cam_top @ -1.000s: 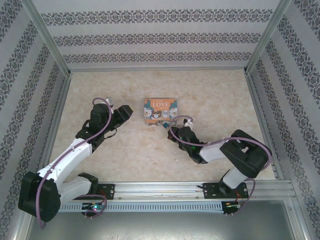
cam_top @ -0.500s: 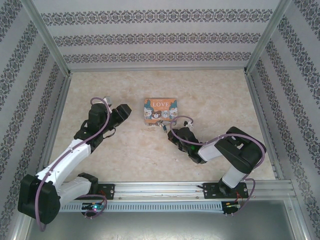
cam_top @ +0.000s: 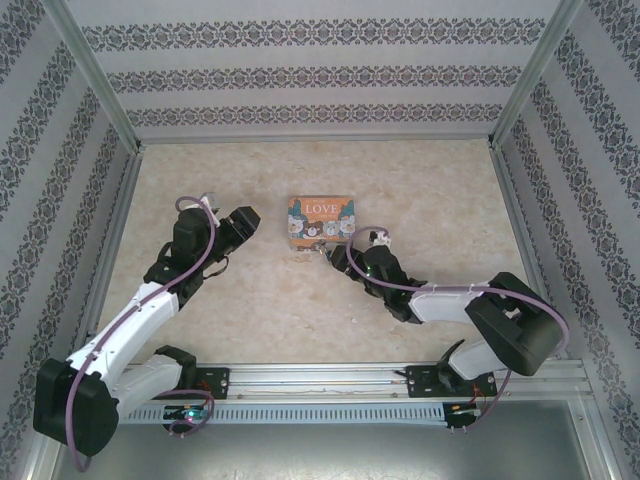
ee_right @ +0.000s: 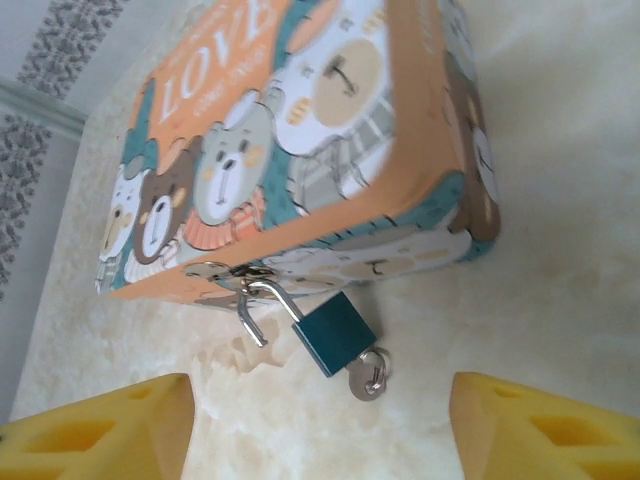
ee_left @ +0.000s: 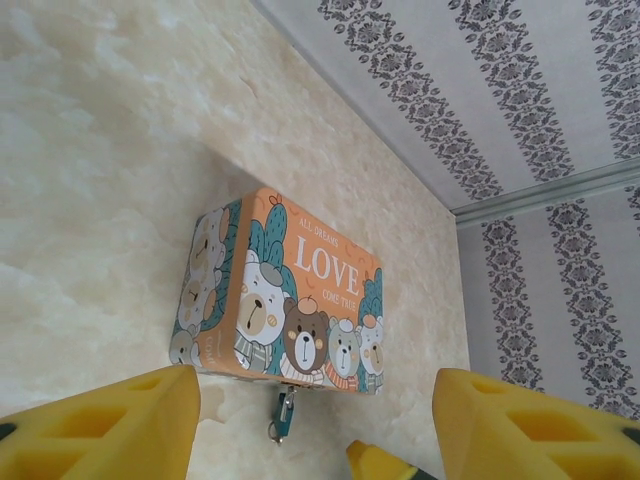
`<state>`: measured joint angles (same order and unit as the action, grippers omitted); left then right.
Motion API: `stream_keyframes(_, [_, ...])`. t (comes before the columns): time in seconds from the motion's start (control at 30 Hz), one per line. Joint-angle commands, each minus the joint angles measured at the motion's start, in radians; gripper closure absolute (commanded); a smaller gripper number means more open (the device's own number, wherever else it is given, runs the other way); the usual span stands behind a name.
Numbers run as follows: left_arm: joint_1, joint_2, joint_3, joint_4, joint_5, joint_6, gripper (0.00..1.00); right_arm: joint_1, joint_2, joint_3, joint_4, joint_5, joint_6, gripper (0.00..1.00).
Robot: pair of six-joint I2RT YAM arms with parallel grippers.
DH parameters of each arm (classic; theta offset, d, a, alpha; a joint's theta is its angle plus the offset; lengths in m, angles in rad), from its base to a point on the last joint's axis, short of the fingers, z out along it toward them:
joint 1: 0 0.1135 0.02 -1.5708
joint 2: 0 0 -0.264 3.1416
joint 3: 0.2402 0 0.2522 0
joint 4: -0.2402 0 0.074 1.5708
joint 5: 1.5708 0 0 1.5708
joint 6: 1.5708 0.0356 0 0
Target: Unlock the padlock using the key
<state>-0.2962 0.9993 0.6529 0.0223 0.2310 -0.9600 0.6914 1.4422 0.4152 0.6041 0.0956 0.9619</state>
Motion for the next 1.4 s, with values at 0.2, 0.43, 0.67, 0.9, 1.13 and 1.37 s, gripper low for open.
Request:
stream_keyframes(0.2, [0.024, -0.043, -0.007, -0.041, -0.025, 0.026, 0.35, -0.077, 0.044, 0.071, -0.026, -0.297, -0.216, 0.02])
stream_keyframes(0.43, [0.027, -0.046, -0.011, -0.039, -0.024, 0.025, 0.35, -0.097, 0.134, 0.150, 0.006, -0.393, -0.271, 0.09])
stream_keyframes(0.67, [0.033, -0.048, -0.009, -0.040, -0.024, 0.036, 0.34, -0.105, 0.212, 0.211, -0.007, -0.408, -0.303, 0.11])
stream_keyframes(0.9, [0.042, -0.044, -0.008, -0.041, -0.024, 0.042, 0.33, -0.099, 0.288, 0.276, -0.021, -0.432, -0.307, 0.14])
stream_keyframes(1.13, [0.049, -0.045, -0.013, -0.044, -0.020, 0.041, 0.33, -0.078, 0.304, 0.279, -0.023, -0.451, -0.280, 0.17])
stream_keyframes(1.37, [0.054, -0.042, -0.019, -0.033, -0.019, 0.032, 0.32, -0.046, 0.298, 0.263, -0.020, -0.472, -0.258, 0.19])
